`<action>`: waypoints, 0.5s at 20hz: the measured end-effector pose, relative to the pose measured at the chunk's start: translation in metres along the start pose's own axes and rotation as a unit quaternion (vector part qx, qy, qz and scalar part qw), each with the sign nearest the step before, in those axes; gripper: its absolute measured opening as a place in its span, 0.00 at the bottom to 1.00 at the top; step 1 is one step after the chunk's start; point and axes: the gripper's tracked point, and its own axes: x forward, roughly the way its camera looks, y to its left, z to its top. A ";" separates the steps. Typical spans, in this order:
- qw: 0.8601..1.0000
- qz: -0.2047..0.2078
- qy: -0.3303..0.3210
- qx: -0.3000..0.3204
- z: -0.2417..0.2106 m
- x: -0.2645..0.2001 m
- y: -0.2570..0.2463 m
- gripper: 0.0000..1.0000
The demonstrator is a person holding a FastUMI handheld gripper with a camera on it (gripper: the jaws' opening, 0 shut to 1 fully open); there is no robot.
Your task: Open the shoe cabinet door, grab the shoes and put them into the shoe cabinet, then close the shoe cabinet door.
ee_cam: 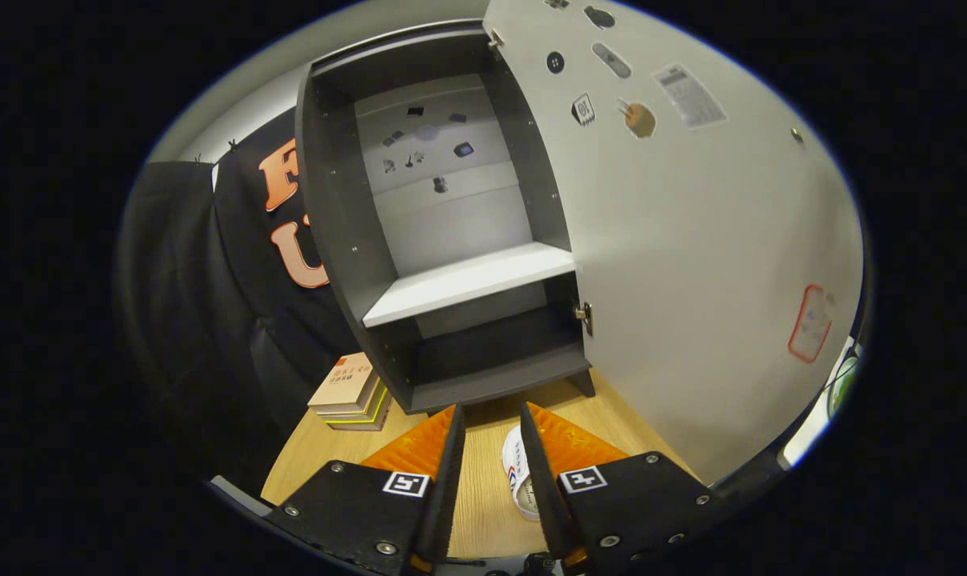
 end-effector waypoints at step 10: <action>0.995 0.008 0.097 0.036 -0.117 0.080 -0.029 0.45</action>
